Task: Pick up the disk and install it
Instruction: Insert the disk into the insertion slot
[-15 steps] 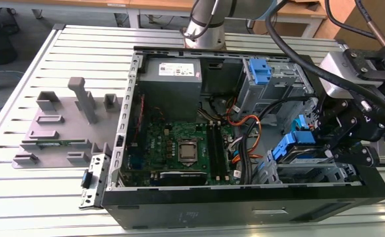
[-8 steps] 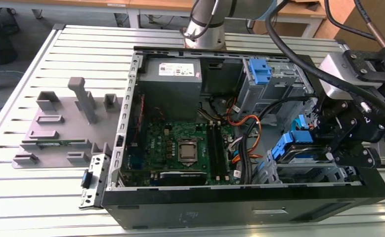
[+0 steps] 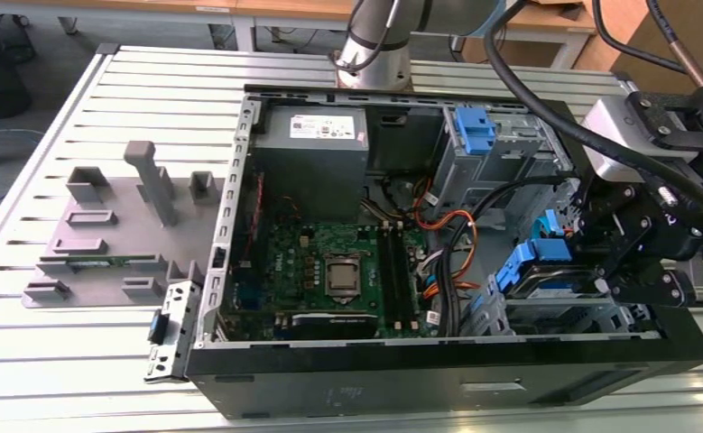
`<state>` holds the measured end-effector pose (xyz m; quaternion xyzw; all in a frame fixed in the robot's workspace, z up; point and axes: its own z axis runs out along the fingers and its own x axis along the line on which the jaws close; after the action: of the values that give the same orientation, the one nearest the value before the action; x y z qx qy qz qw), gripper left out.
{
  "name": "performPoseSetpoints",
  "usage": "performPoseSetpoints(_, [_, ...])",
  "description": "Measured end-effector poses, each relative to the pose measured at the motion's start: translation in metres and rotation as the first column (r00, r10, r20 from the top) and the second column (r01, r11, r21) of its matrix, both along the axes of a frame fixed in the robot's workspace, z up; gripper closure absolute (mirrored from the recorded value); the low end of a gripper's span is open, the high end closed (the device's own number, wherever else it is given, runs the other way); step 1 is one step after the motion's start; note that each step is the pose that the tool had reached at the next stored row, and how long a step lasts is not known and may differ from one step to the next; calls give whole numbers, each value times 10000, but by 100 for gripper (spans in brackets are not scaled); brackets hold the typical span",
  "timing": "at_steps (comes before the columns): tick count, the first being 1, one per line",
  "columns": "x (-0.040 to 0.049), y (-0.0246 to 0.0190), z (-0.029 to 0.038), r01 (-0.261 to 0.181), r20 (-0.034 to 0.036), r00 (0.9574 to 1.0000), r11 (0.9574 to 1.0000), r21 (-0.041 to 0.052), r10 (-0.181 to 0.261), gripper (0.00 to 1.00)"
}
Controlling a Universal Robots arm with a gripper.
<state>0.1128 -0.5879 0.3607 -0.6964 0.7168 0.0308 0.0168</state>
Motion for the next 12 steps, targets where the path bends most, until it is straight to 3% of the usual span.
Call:
performPoseSetpoints(7, [0, 0, -1, 0, 0, 10000, 10000, 0, 0, 58])
performPoseSetpoints(12, [0, 0, -2, 0, 1, 10000, 10000, 0, 0, 51])
